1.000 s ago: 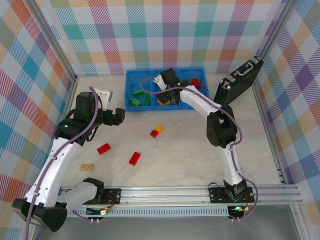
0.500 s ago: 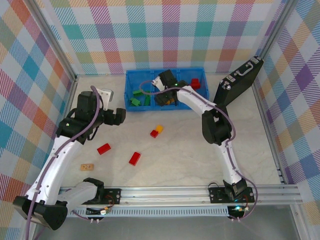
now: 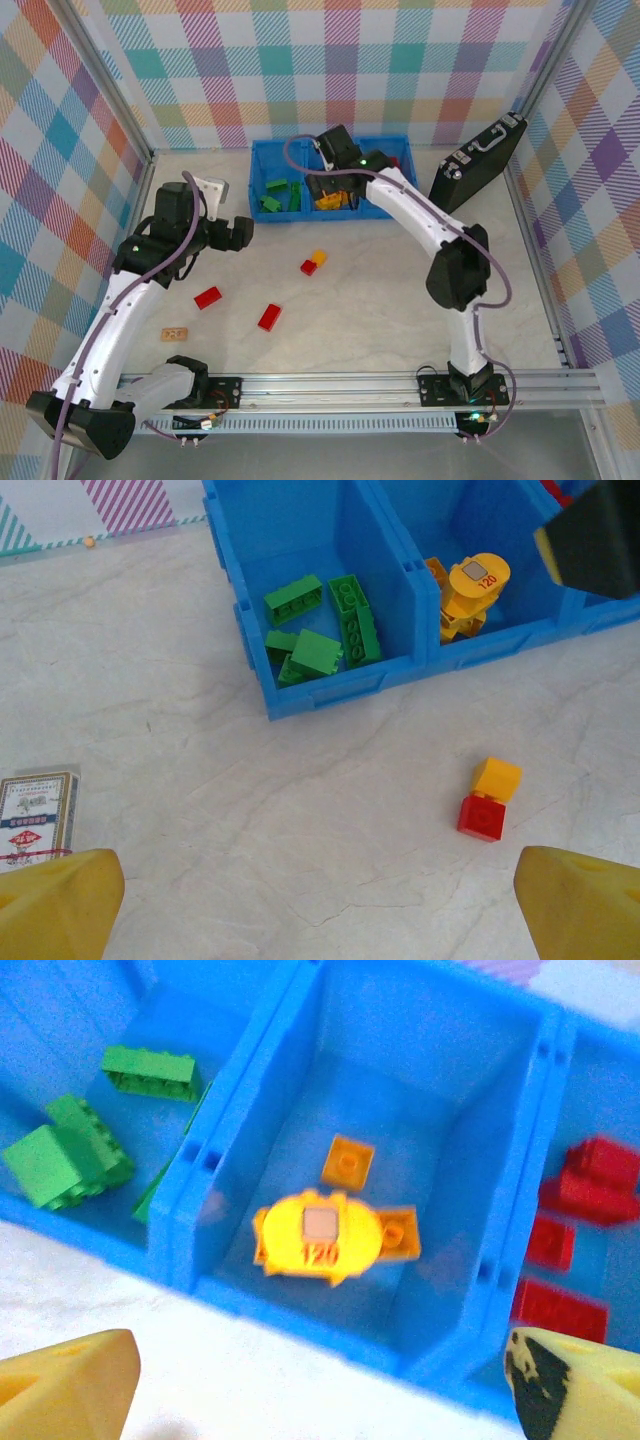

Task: Sort the legos into containers by color
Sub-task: Pick up the lego from the center of the table.

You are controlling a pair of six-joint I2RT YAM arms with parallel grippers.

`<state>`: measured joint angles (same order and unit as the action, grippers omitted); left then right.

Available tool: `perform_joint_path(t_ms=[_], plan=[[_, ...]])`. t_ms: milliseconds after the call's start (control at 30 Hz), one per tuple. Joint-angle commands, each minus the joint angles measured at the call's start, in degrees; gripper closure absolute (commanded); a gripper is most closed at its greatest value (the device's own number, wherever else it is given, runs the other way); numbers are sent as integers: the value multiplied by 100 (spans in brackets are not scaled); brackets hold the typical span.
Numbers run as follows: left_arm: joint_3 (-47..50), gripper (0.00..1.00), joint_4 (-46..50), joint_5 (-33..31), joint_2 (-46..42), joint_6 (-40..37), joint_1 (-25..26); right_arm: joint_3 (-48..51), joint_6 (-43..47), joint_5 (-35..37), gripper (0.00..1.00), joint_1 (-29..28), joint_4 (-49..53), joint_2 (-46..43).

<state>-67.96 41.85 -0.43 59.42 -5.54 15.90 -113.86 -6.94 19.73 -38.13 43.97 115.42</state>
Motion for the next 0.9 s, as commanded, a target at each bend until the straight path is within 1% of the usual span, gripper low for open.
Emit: perform_joint_path(t_ms=[0, 67, 167, 267, 367, 567, 667, 867], plan=[[-103, 0, 8, 113, -35, 88, -78, 504, -1738, -95, 7, -132, 406, -335], [-112, 0, 24, 98, -50, 114, -78, 680, -2482, 45, 7, -289, 586, -442], [-104, 0, 26, 95, -150, 141, -78, 1114, -3416, -265, 10, -444, 431, -618], [-86, 0, -1, 104, -282, 150, -78, 1551, -4307, -749, 11, -491, 141, -644], [-68, 0, -12, 95, -409, 159, -78, 1862, -4933, -984, 12, -544, -36, -567], [-42, 0, -18, 115, -567, 167, -78, 2156, -5624, -1347, 12, -555, -118, -264], [-46, 0, -27, 88, -614, 167, -70, 2169, -5771, -1427, 12, -555, -193, -98], [-95, 0, -10, 38, -761, 159, 42, 1870, -5854, -1365, 12, -555, -119, 420]])
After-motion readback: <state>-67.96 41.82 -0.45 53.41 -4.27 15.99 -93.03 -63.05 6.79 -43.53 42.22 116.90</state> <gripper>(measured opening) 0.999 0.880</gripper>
